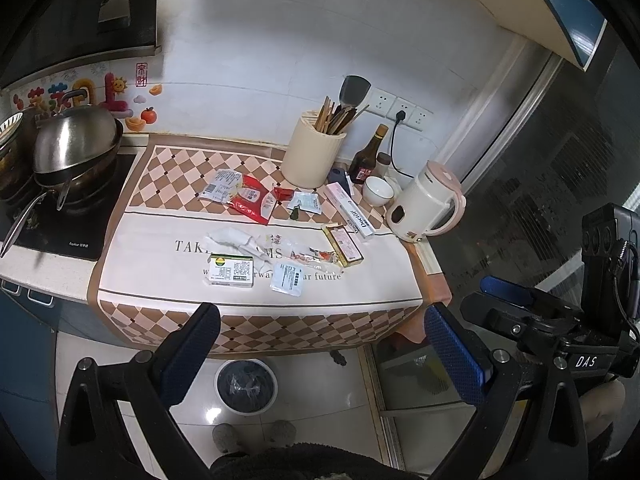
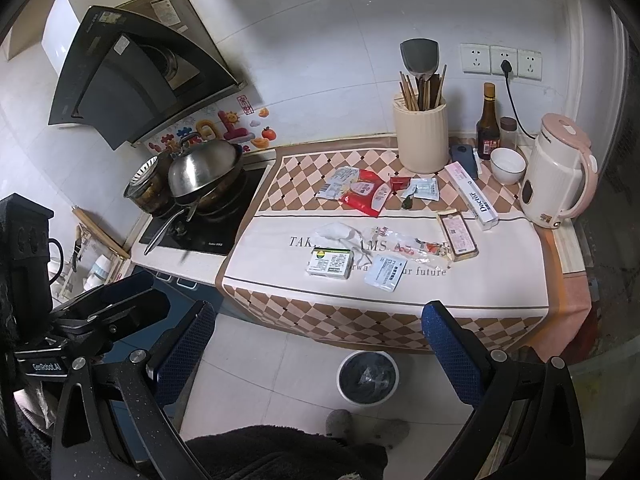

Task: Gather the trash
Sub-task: 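Grasp the white-green box with left tool while right tool grasps the maroon box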

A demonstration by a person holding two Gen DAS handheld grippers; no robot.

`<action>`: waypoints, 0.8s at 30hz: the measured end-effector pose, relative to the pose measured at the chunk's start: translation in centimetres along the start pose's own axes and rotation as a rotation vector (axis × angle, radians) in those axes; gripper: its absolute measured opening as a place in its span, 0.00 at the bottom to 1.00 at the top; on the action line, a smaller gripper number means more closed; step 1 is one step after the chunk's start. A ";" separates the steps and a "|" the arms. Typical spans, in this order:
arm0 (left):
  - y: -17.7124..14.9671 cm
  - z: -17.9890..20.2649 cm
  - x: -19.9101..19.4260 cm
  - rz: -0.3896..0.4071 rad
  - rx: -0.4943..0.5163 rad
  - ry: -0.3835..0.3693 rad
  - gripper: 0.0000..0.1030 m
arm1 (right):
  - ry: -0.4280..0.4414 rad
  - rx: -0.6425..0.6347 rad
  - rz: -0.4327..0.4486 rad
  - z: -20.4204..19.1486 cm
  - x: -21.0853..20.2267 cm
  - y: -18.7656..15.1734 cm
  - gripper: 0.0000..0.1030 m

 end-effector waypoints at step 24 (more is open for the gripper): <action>-1.6 -17.6 30.8 -0.437 -0.840 0.422 1.00 | -0.420 0.347 -0.170 25.2 22.7 4.5 1.00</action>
Point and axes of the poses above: each gripper's, at about its wrist camera, not at the fingertips, and x roughly the way its jaws point, z to its right, y to its top, the point moved 2 cm from there along x, roughly the way its jaws point, and after that the axes turned 1 degree about -z, right-handed, at the moved point
